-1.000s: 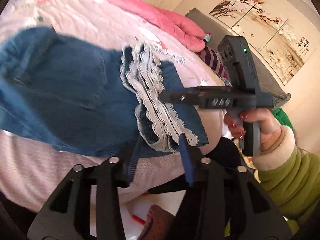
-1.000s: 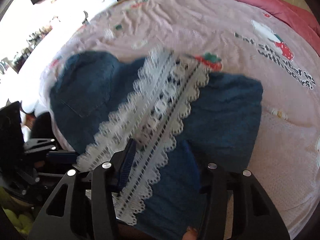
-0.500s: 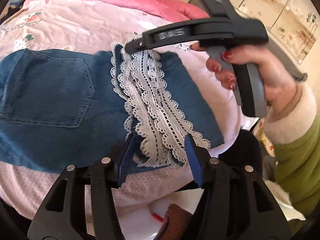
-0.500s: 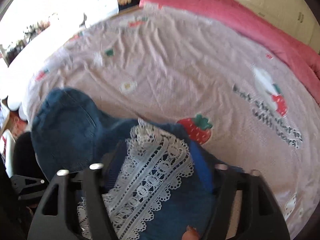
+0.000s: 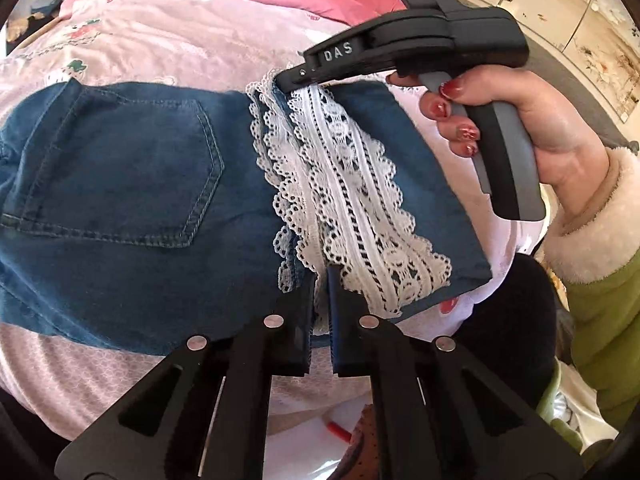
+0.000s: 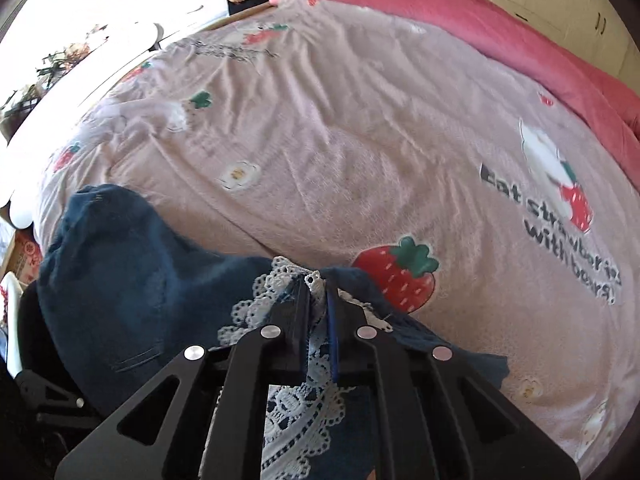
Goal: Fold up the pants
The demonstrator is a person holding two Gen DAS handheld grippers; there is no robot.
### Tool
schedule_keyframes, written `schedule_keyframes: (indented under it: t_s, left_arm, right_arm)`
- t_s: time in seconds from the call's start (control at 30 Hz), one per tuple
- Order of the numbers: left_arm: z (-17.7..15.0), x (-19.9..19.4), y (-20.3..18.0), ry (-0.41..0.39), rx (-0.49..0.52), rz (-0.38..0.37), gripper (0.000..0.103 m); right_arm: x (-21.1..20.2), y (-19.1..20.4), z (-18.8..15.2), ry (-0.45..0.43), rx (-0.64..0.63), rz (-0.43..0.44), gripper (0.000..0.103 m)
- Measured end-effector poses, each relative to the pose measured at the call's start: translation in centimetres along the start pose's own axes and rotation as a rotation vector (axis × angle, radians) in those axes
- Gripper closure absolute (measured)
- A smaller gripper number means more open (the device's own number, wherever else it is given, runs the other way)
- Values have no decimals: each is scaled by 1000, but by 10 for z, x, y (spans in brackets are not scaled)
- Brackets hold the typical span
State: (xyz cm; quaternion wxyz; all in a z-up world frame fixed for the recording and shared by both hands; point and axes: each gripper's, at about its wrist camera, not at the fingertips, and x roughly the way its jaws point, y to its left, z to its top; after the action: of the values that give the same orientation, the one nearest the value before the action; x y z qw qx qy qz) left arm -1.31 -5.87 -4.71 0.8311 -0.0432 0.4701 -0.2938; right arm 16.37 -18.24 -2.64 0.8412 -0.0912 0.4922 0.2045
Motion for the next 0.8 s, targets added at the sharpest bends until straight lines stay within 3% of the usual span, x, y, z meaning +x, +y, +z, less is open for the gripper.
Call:
schedule_keyframes:
  t_s: [0.13, 0.2, 0.27, 0.3, 0.5, 0.8]
  left_arm:
    - [1, 0, 2, 1, -5, -3, 102]
    - [1, -2, 1, 1, -3, -1, 102]
    - [2, -3, 1, -1, -3, -3, 102]
    - [3, -4, 0, -4, -2, -3, 102]
    - [4, -12, -4, -24, 11, -5, 100]
    - [9, -45, -28, -100, 83, 15, 78]
  right_arm:
    - [-1, -3, -3, -13, 16, 14, 93]
    - [-8, -4, -3, -28, 25, 23, 84]
    - [-25, -6, -5, -74, 46, 46, 42]
    - [-33, -7, -7, -100, 51, 49, 40]
    - [-68, -7, -25, -150, 47, 71, 40]
    - [-62, -8, -46, -92, 81, 148, 40]
